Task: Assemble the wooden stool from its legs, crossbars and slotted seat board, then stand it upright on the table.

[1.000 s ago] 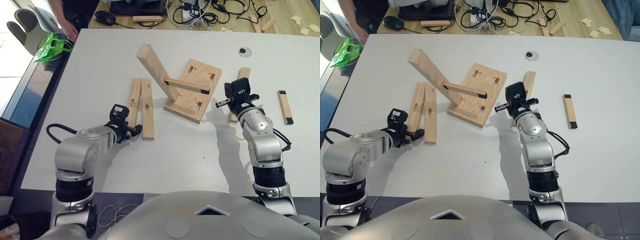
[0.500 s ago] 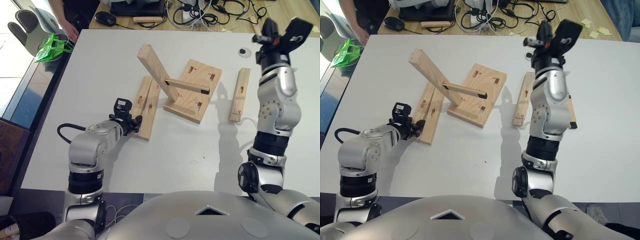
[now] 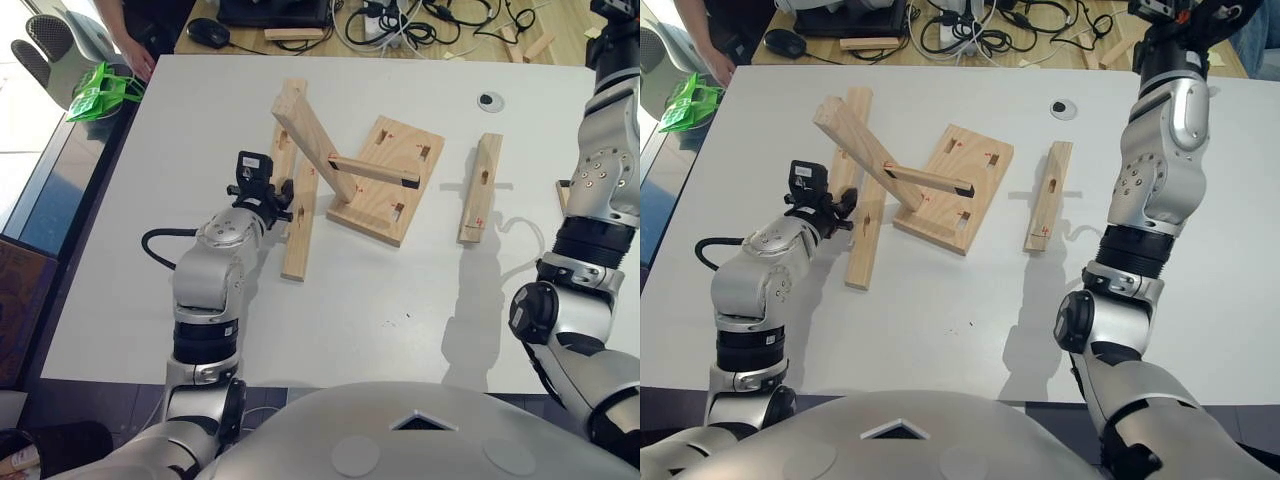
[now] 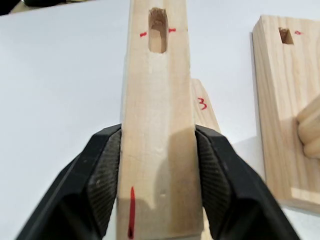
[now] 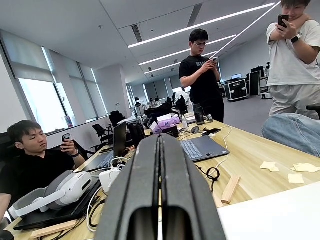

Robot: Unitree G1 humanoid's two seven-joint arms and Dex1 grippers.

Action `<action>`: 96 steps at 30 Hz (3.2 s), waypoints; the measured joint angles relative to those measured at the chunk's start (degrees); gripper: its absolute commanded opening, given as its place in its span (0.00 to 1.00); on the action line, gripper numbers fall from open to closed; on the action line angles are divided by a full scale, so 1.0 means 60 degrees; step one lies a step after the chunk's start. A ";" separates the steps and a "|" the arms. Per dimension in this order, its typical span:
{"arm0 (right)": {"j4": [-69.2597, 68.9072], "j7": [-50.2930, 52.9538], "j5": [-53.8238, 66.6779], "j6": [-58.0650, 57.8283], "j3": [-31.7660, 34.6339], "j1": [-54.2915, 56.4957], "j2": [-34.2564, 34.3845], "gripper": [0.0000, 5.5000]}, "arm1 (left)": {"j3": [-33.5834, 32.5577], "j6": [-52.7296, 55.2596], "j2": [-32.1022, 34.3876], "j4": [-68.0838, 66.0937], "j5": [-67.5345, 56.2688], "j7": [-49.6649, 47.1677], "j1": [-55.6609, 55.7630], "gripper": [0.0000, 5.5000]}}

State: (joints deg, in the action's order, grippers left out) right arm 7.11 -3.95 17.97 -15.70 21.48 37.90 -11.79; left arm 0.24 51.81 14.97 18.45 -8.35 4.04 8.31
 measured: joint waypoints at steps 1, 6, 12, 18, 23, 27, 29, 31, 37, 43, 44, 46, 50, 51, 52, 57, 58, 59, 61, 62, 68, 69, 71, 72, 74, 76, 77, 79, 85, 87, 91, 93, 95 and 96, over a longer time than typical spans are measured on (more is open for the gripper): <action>-0.0003 -0.0102 0.0114 -0.0045 -0.0032 0.0032 -0.0032 0.00 | -0.0108 -0.0208 0.0044 -0.0010 0.0081 -0.0035 0.0021 0.37; -0.0045 -0.0582 0.0512 -0.0477 -0.0297 0.0050 -0.0090 0.00 | -0.1286 -0.1486 0.0491 -0.0961 0.0357 -0.0236 0.1093 0.37; -0.0253 -0.1509 0.1662 -0.1577 -0.0576 0.0616 -0.0075 0.12 | -0.1885 -0.4082 0.1122 -0.1883 0.0158 0.0601 0.2969 0.37; -0.1175 -0.3011 0.4753 -0.3627 -0.0547 0.1763 -0.0027 0.29 | -0.1567 -0.6714 0.1547 -0.2900 -0.0053 0.2530 0.4368 0.37; -0.1514 -0.3173 0.7095 -0.4780 -0.0125 0.2578 -0.0005 0.44 | -0.0971 -0.8190 0.1622 -0.3241 -0.0300 0.4082 0.4946 0.37; -0.1634 -0.2948 0.7722 -0.5033 -0.0179 0.2585 0.0053 0.55 | -0.0578 -0.8696 0.1614 -0.3239 -0.0350 0.4727 0.5106 0.37; -0.1729 -0.2836 0.7855 -0.5095 -0.0230 0.2582 0.0122 0.62 | -0.0483 -0.8747 0.1593 -0.3091 -0.0398 0.4862 0.5106 0.37; -0.1843 -0.2762 0.8023 -0.5103 -0.0369 0.2581 0.0238 0.68 | -0.0340 -0.8772 0.1555 -0.2759 -0.0415 0.4968 0.5099 0.37; -0.1753 -0.2701 0.8013 -0.5033 -0.0718 0.2472 0.0486 0.84 | 0.0043 -0.8777 0.1410 -0.2213 -0.0432 0.5097 0.4768 0.37; -0.1600 -0.2495 0.8069 -0.4907 -0.0725 0.2476 0.0695 0.78 | 0.0187 -0.8793 0.1367 -0.2090 -0.0437 0.5229 0.4566 0.37; -0.1602 -0.2387 0.8105 -0.4888 -0.0715 0.2477 0.0716 0.74 | 0.0206 -0.8822 0.1367 -0.2089 -0.0432 0.5270 0.4500 0.37; -0.1602 -0.2244 0.8131 -0.4816 -0.0695 0.2479 0.0767 0.68 | 0.0261 -0.8903 0.1368 -0.2090 -0.0400 0.5310 0.4391 0.37; -0.1606 -0.1988 0.8376 -0.4777 -0.0624 0.2480 0.0778 0.55 | 0.0345 -0.9014 0.1368 -0.2091 -0.0394 0.5425 0.4219 0.37; -0.1608 -0.1938 0.8377 -0.4773 -0.0625 0.2479 0.0777 0.51 | 0.0351 -0.9018 0.1369 -0.2091 -0.0394 0.5445 0.4198 0.37; -0.1608 -0.1928 0.8377 -0.4753 -0.0633 0.2479 0.0777 0.48 | 0.0363 -0.9026 0.1369 -0.2090 -0.0394 0.5472 0.4182 0.37; -0.1606 -0.1949 0.8373 -0.4695 -0.0673 0.2478 0.0774 0.33 | 0.0460 -0.9133 0.1369 -0.2020 -0.0396 0.5575 0.4141 0.37; -0.1604 -0.1950 0.8380 -0.4695 -0.0676 0.2478 0.0774 0.29 | 0.0463 -0.9135 0.1369 -0.2002 -0.0396 0.5576 0.4141 0.37; -0.1603 -0.1952 0.8405 -0.4696 -0.0673 0.2478 0.0775 0.25 | 0.0470 -0.9136 0.1369 -0.1987 -0.0395 0.5577 0.4141 0.37; -0.1591 -0.1887 0.8397 -0.4695 -0.0631 0.2470 0.0768 0.22 | 0.0468 -0.9199 0.1372 -0.1915 -0.0393 0.5565 0.4138 0.37; -0.1591 -0.1853 0.8397 -0.4693 -0.0610 0.2466 0.0758 0.22 | 0.0469 -0.9223 0.1371 -0.1867 -0.0370 0.5546 0.4139 0.37; -0.1601 -0.1790 0.8367 -0.4369 -0.0568 0.2435 0.0808 0.20 | 0.0497 -0.9486 0.1367 -0.1964 0.0148 0.5340 0.4294 0.37; -0.1609 -0.1790 0.8358 -0.4277 -0.0569 0.2425 0.0835 0.20 | 0.0522 -0.9575 0.1367 -0.2072 0.0309 0.5294 0.4403 0.37; -0.1635 -0.1780 0.8336 -0.4090 -0.0593 0.2397 0.0866 0.20 | 0.0537 -0.9709 0.1368 -0.2360 0.0596 0.5254 0.4625 0.37; -0.1639 -0.1770 0.8317 -0.4029 -0.0612 0.2395 0.0878 0.20 | 0.0541 -0.9773 0.1368 -0.2456 0.0696 0.5251 0.4722 0.37; -0.1656 -0.1747 0.8220 -0.3831 -0.0642 0.2394 0.0916 0.20 | 0.0545 -0.9918 0.1368 -0.2713 0.0856 0.5251 0.4928 0.37; -0.1661 -0.1737 0.8079 -0.3631 -0.0656 0.2395 0.0965 0.20 | 0.0545 -1.0014 0.1368 -0.2924 0.1027 0.5249 0.5106 0.37; -0.1661 -0.1737 0.8049 -0.3576 -0.0656 0.2397 0.0964 0.20 | 0.0545 -1.0050 0.1368 -0.2971 0.1106 0.5249 0.5165 0.37; -0.1658 -0.1735 0.8002 -0.3479 -0.0655 0.2396 0.0953 0.20 | 0.0546 -1.0149 0.1368 -0.3123 0.1227 0.5249 0.5293 0.37; -0.1612 -0.1741 0.7927 -0.3298 -0.0665 0.2403 0.0940 0.20 | 0.0548 -1.0359 0.1366 -0.3368 0.1398 0.5250 0.5484 0.37; -0.1607 -0.1745 0.7895 -0.3242 -0.0671 0.2416 0.0939 0.20 | 0.0547 -1.0358 0.1339 -0.3417 0.1395 0.5250 0.5532 0.37; -0.1601 -0.1744 0.7820 -0.3227 -0.0686 0.2415 0.0926 0.20 | 0.0276 -1.0126 0.1192 -0.3670 0.1171 0.4984 0.5666 0.54; -0.1601 -0.1744 0.7820 -0.3237 -0.0720 0.2413 0.0927 0.20 | 0.0032 -0.9913 0.1180 -0.3673 0.1013 0.4791 0.5691 0.59; -0.1616 -0.1744 0.7826 -0.3194 -0.0689 0.2407 0.0932 0.19 | -0.0201 -0.9695 0.1155 -0.3672 0.0890 0.4496 0.5682 0.66; -0.1635 -0.1753 0.7843 -0.3100 -0.0594 0.2407 0.0910 0.18 | -0.0420 -0.9515 0.1156 -0.3745 0.0887 0.4210 0.5631 0.69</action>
State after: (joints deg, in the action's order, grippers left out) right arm -2.71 -14.47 65.03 -34.29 17.92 52.34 -6.33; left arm -2.28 -5.28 21.91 -4.02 -3.03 29.30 42.10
